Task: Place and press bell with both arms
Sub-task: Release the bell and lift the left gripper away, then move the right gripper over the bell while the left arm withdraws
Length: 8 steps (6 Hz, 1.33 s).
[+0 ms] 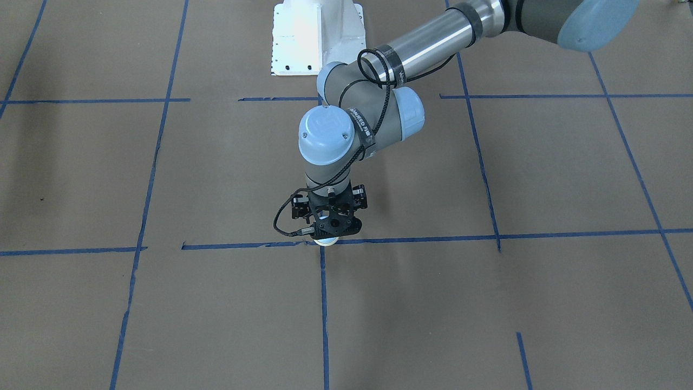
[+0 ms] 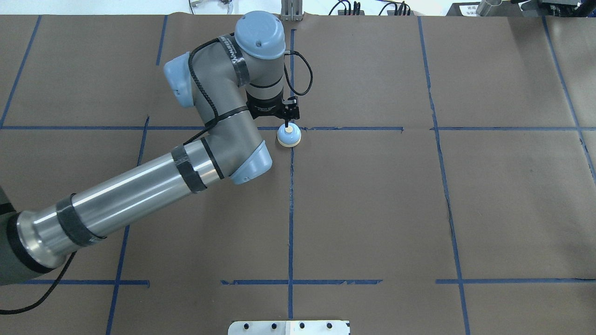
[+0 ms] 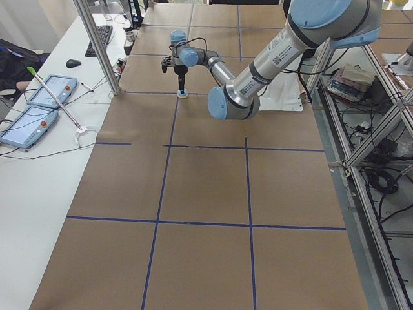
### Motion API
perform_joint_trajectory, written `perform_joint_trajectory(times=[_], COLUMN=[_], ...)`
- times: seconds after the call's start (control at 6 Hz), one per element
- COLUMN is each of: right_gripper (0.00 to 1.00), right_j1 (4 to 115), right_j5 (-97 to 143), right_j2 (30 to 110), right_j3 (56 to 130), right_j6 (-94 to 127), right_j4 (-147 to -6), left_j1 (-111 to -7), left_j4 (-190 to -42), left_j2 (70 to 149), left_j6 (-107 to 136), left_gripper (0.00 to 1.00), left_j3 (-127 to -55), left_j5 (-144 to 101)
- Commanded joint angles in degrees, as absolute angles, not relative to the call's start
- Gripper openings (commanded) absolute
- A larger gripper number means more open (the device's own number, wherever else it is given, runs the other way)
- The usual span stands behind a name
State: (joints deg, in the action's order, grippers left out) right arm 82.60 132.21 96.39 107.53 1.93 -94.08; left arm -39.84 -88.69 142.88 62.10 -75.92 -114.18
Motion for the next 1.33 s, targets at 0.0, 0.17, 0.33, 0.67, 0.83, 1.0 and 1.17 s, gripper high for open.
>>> perform_joint_trajectory(times=[0.0,0.17,0.33,0.67,0.83,1.0,1.17], right_gripper=[1.00,1.00,1.00,1.00,1.00,0.99,0.93], right_j1=[75.6,71.1,64.0,50.3,46.5,42.2,38.5], right_j5=[132.2,132.2,131.4,123.5,121.6,118.4,113.6], right_j2=[89.5,84.7,77.7,66.2,62.1,57.2,51.2], right_j3=[109.2,109.6,109.6,108.6,107.7,104.8,99.5], right_j6=[14.0,23.5,33.7,41.0,46.2,53.4,58.0], right_j4=[-94.0,-94.0,-94.0,-94.1,-94.1,-94.2,-94.3], left_j1=[-44.4,-47.6,-52.5,-57.0,-57.9,-58.1,-58.1], left_j4=[-86.3,-83.2,-80.0,-79.4,-79.5,-79.5,-79.7], left_j2=[127.3,123.6,119.0,109.6,108.6,108.2,107.8], left_j6=[52.5,49.8,42.7,33.5,33.7,34.0,34.2], left_gripper=[1.00,1.00,1.00,1.00,1.00,1.00,1.00], left_j3=[-94.1,-98.8,-103.7,-110.0,-110.0,-110.0,-110.0], left_j5=[-114.4,-117.7,-122.5,-123.1,-123.2,-123.1,-123.2])
